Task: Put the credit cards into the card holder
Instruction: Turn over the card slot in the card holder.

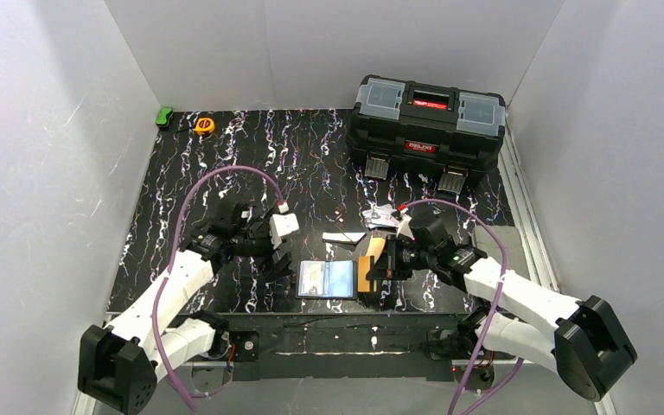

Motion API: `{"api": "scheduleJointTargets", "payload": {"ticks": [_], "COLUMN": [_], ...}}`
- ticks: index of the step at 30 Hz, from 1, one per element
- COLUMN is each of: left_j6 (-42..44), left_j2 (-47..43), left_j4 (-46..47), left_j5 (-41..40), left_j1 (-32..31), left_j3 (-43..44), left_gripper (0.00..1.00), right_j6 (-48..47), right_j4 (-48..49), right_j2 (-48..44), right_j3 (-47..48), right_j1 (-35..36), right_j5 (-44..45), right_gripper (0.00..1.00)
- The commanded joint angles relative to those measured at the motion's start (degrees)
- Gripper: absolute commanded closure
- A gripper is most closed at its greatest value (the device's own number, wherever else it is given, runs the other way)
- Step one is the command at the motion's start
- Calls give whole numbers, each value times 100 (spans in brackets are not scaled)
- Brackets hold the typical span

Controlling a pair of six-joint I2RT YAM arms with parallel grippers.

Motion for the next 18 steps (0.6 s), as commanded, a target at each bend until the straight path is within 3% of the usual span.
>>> {"api": "scheduleJointTargets", "payload": {"ticks": [1,6,18], "left_j6": [2022,2009,1862], "left_j2": [75,345,474], "left_j4": [-174,6,93], "left_j5": [-235,-588,-993], "left_j1": [-108,-275,-614], "left_j3": [-244,-235,-485], "left_gripper": [10,4,10], "right_j6": [113,152,198], "right_j4": [716,1140,1529], "right_j2": [205,348,715], "right_j3": [-89,-275,-388], "right_j1": [-10,-11,-15], "right_j5": [350,489,494], "right_gripper": [99,99,99]}}
